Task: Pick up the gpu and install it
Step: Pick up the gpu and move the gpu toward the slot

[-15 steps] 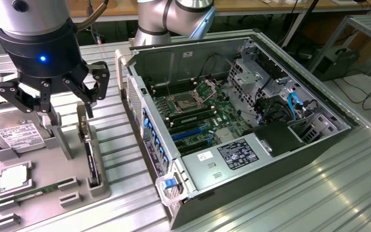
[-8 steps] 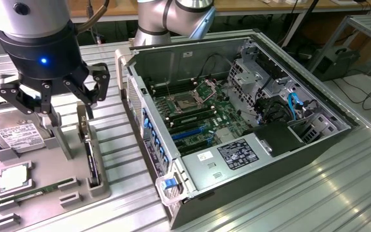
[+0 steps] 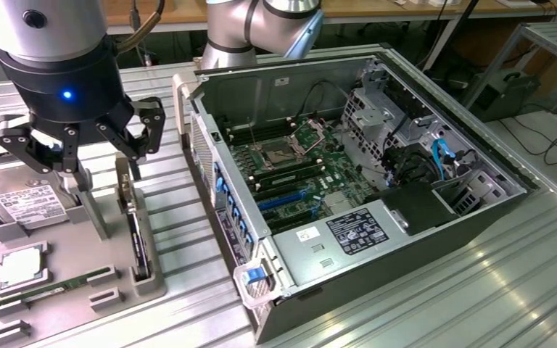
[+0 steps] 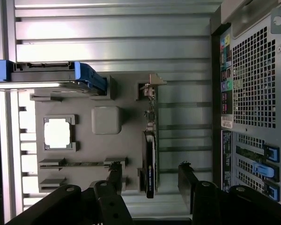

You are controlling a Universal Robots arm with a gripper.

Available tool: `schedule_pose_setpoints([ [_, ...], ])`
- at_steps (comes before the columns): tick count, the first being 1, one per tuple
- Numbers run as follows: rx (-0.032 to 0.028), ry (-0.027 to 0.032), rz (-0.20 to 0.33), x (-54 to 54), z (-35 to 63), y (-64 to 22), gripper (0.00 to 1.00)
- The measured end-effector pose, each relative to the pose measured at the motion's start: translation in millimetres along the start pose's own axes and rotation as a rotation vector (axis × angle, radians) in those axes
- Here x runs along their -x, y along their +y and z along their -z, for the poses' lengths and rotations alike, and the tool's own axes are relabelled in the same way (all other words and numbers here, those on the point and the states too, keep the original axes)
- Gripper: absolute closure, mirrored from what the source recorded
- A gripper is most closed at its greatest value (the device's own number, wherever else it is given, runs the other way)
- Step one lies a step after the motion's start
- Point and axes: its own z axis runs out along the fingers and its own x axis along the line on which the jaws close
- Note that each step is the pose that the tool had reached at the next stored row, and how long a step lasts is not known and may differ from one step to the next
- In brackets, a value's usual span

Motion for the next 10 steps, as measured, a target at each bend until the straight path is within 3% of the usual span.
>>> schedule_pose_setpoints([
  [10,0.0000,0.0000,0.000,-0.1,-4.6,-0.3,0.40],
])
